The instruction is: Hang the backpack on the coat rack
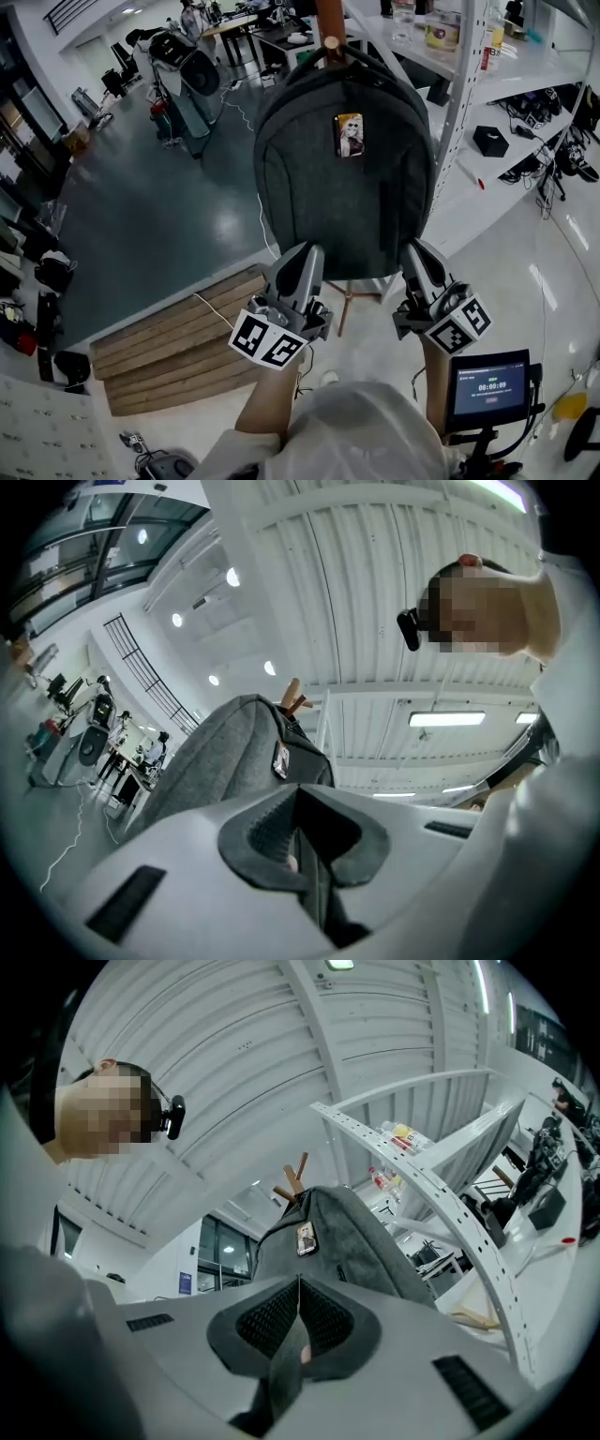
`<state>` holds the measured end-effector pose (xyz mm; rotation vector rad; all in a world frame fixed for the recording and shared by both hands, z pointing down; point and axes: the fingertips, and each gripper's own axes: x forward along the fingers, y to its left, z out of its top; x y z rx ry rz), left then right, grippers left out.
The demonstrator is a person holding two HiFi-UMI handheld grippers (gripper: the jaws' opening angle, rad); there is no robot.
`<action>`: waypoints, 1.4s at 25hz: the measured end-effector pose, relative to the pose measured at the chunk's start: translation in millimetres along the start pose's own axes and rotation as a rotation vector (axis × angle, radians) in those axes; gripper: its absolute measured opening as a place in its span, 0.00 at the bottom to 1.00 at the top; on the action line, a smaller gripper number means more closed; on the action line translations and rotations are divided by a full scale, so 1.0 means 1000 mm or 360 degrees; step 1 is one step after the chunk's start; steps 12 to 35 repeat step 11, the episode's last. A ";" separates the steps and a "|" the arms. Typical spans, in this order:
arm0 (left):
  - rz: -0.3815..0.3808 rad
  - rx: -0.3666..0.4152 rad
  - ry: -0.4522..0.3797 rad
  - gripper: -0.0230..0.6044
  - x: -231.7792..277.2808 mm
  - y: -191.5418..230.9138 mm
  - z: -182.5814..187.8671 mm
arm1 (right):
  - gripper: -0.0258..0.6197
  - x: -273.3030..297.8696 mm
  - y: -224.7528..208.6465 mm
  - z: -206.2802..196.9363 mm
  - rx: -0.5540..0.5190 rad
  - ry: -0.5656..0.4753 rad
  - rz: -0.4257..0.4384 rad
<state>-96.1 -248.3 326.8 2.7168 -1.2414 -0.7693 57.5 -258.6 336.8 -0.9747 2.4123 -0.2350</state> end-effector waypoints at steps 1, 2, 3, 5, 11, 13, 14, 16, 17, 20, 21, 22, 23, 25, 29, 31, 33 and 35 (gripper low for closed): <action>0.0009 -0.0006 -0.0004 0.02 -0.002 0.001 0.001 | 0.07 0.000 0.000 -0.002 0.0005 0.0012 0.0001; 0.0013 0.0001 -0.0002 0.03 -0.004 0.002 0.000 | 0.07 -0.001 -0.001 -0.004 0.0005 0.0026 0.0002; 0.0014 0.0015 0.0006 0.03 -0.006 0.001 -0.001 | 0.07 -0.002 -0.001 -0.007 0.0001 0.0040 -0.0001; 0.0011 0.0032 0.0022 0.03 -0.008 0.000 -0.004 | 0.07 -0.005 -0.002 -0.010 -0.0021 0.0059 -0.0018; -0.0010 0.0084 0.0097 0.03 -0.013 -0.002 -0.008 | 0.07 -0.002 0.003 -0.020 -0.0017 0.0098 -0.0020; -0.0010 0.0084 0.0097 0.03 -0.013 -0.002 -0.008 | 0.07 -0.002 0.003 -0.020 -0.0017 0.0098 -0.0020; -0.0010 0.0084 0.0097 0.03 -0.013 -0.002 -0.008 | 0.07 -0.002 0.003 -0.020 -0.0017 0.0098 -0.0020; -0.0010 0.0084 0.0097 0.03 -0.013 -0.002 -0.008 | 0.07 -0.002 0.003 -0.020 -0.0017 0.0098 -0.0020; -0.0010 0.0084 0.0097 0.03 -0.013 -0.002 -0.008 | 0.07 -0.002 0.003 -0.020 -0.0017 0.0098 -0.0020; -0.0010 0.0084 0.0097 0.03 -0.013 -0.002 -0.008 | 0.07 -0.002 0.003 -0.020 -0.0017 0.0098 -0.0020; -0.0010 0.0084 0.0097 0.03 -0.013 -0.002 -0.008 | 0.07 -0.002 0.003 -0.020 -0.0017 0.0098 -0.0020; -0.0010 0.0084 0.0097 0.03 -0.013 -0.002 -0.008 | 0.07 -0.002 0.003 -0.020 -0.0017 0.0098 -0.0020; -0.0010 0.0084 0.0097 0.03 -0.013 -0.002 -0.008 | 0.07 -0.002 0.003 -0.020 -0.0017 0.0098 -0.0020; -0.0010 0.0084 0.0097 0.03 -0.013 -0.002 -0.008 | 0.07 -0.002 0.003 -0.020 -0.0017 0.0098 -0.0020; -0.0010 0.0084 0.0097 0.03 -0.013 -0.002 -0.008 | 0.07 -0.002 0.003 -0.020 -0.0017 0.0098 -0.0020; -0.0010 0.0084 0.0097 0.03 -0.013 -0.002 -0.008 | 0.07 -0.002 0.003 -0.020 -0.0017 0.0098 -0.0020; -0.0010 0.0084 0.0097 0.03 -0.013 -0.002 -0.008 | 0.07 -0.002 0.003 -0.020 -0.0017 0.0098 -0.0020; -0.0010 0.0084 0.0097 0.03 -0.013 -0.002 -0.008 | 0.07 -0.002 0.003 -0.020 -0.0017 0.0098 -0.0020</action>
